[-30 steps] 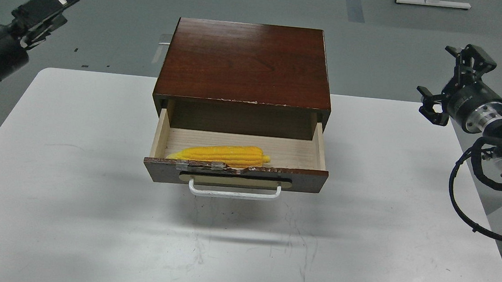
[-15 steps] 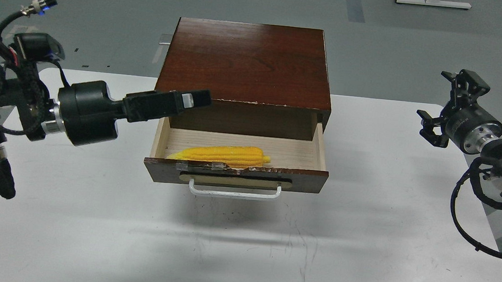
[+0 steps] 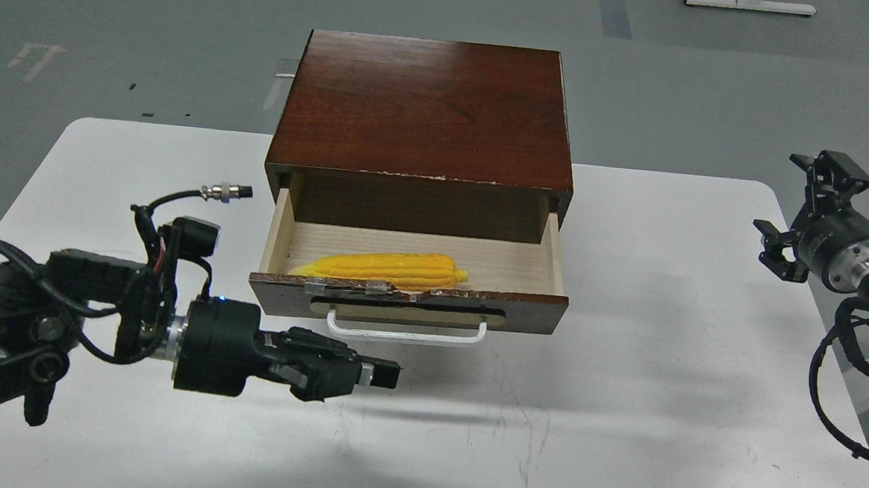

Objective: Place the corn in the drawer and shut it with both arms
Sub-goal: 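Move the left gripper to the drawer front near the white handle, then push the drawer front with the left gripper into the cabinet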

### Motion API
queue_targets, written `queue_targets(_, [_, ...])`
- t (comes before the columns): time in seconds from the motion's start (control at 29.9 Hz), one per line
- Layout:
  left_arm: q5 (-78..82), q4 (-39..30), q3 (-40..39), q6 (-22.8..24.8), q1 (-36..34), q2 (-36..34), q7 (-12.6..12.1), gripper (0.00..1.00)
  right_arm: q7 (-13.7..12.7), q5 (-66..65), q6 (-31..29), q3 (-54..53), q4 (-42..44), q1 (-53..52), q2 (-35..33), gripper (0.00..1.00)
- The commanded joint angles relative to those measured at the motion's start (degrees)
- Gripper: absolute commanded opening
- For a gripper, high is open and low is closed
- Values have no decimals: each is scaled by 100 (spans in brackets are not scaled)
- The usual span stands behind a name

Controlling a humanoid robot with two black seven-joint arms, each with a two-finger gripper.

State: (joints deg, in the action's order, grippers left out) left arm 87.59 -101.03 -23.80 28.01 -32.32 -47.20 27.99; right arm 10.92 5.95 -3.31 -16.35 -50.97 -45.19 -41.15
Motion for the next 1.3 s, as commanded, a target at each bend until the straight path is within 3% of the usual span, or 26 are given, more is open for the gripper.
queue_targets(0.0, [591, 4, 16, -1, 295, 360, 1, 0, -2, -32, -3, 0, 17, 54, 2, 100])
queue_targets(0.57, [548, 522, -555, -1, 305, 660, 1, 0, 7, -155, 15, 0, 17, 124, 46, 100])
queue_targets(0.77, [548, 785, -556, -1, 296, 756, -136, 0, 7, -155, 15, -8, 17, 124, 55, 100])
queue_targets(1.27, [522, 1129, -494, -1, 235, 914, -136, 0, 7, -155, 15, -8, 61, 142, 55, 100])
